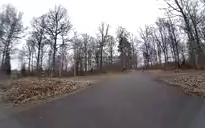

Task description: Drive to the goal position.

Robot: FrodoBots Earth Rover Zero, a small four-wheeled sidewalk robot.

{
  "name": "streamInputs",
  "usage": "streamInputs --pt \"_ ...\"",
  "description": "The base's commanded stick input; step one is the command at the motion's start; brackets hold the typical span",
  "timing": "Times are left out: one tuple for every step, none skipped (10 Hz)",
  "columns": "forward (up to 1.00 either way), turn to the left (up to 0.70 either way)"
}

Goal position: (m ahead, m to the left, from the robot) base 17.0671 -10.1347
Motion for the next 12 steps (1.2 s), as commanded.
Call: streamInputs --pt "1.0 0.0" --pt "1.0 0.0" --pt "1.0 0.0" --pt "1.0 0.0" --pt "1.0 0.0" --pt "1.0 0.0" --pt "1.0 0.0" --pt "1.0 0.0" --pt "1.0 0.0" --pt "1.0 0.0" --pt "1.0 0.0" --pt "1.0 0.0"
